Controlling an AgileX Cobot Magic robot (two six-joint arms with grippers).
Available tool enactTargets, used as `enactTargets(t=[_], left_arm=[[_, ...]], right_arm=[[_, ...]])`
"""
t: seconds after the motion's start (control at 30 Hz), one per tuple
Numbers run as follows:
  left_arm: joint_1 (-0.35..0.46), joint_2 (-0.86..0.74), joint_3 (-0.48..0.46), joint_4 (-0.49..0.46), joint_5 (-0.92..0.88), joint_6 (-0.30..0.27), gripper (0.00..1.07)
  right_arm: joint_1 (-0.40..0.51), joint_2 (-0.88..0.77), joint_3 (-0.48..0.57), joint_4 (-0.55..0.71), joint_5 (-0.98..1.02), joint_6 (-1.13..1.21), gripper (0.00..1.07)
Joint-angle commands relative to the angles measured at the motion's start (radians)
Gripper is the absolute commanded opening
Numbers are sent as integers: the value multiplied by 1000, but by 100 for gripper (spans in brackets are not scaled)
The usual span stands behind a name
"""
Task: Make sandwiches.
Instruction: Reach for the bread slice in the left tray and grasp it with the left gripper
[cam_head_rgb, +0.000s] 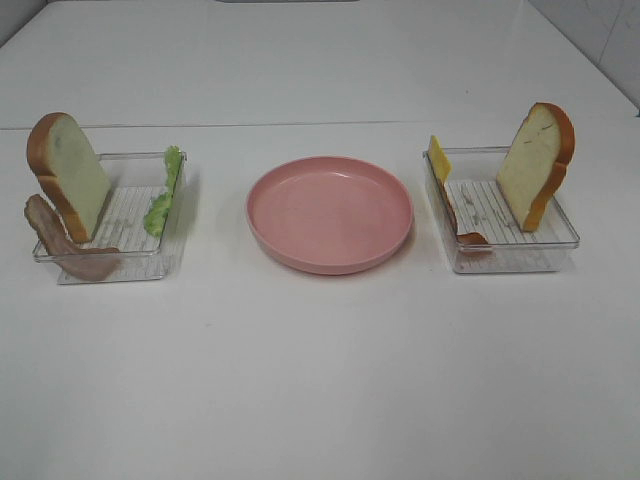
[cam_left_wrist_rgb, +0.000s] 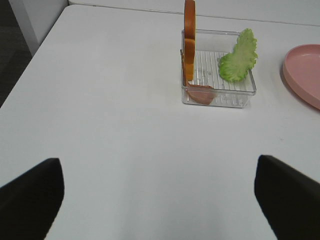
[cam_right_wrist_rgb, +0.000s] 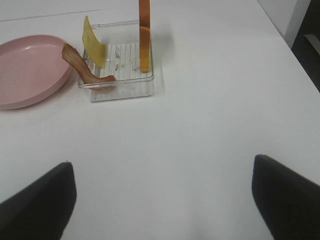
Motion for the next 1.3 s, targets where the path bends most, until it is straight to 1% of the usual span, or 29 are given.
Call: enactTargets(t=[0.03,0.63,0.73,0.77,0.8,0.83,0.87,0.9,0.93,0.97,1.0,1.03,1.07,1.1,1.13,1.17,1.2,1.23,1.27,1.3], left_arm=[[-6,2,1,-7,-7,2,98],[-6,3,1,-1,-7,2,98],[-6,46,-8,-22,6,6,98],[-6,126,-37,-28,38,18,98],[-6,238,-89,-29,54,30,98],[-6,238,-89,-29,54,30,98],[-6,290,-117,-28,57,29,98],[-6,290,-117,-28,57,29,98],[-6,432,-199,-28,64,26,98],[-6,493,-243,-28,66,26,98],[-6,493,-243,-28,66,26,98],[-6,638,-327,-27,76,26,98],[-6,638,-327,-27,76,26,98],[-6,805,-432,-25,102,30,98],[-6,888,-477,-25,124,29,98],[-6,888,-477,-25,124,29,98],[-6,1036,-577,-25,170,30,98],[-6,1179,-692,-24,212,49,98],[-6,1179,-692,-24,212,49,98],[-6,1254,-751,-23,233,65,98]], right_arm=[[0,-31,3,-2,-10,-4,89],[0,-31,3,-2,-10,-4,89],[0,-31,3,-2,-10,-4,89],[0,-31,3,-2,-10,-4,89],[0,-31,3,-2,-10,-4,89],[0,-31,3,-2,-10,-4,89],[0,-31,3,-2,-10,-4,89],[0,-31,3,-2,-10,-4,89],[0,-31,3,-2,-10,-4,89],[0,-31,3,-2,-10,-4,89],[0,-31,3,-2,-10,-4,89],[0,-31,3,-2,-10,-4,89],[0,-31,3,-2,-10,-4,89],[0,-31,3,-2,-10,-4,89],[0,-31,3,-2,-10,-4,89],[0,-31,3,-2,-10,-4,89],[0,-31,3,-2,-10,-4,89],[0,-31,3,-2,-10,-4,89],[0,-31,3,-2,-10,-4,89],[0,-31,3,-2,-10,-4,89]])
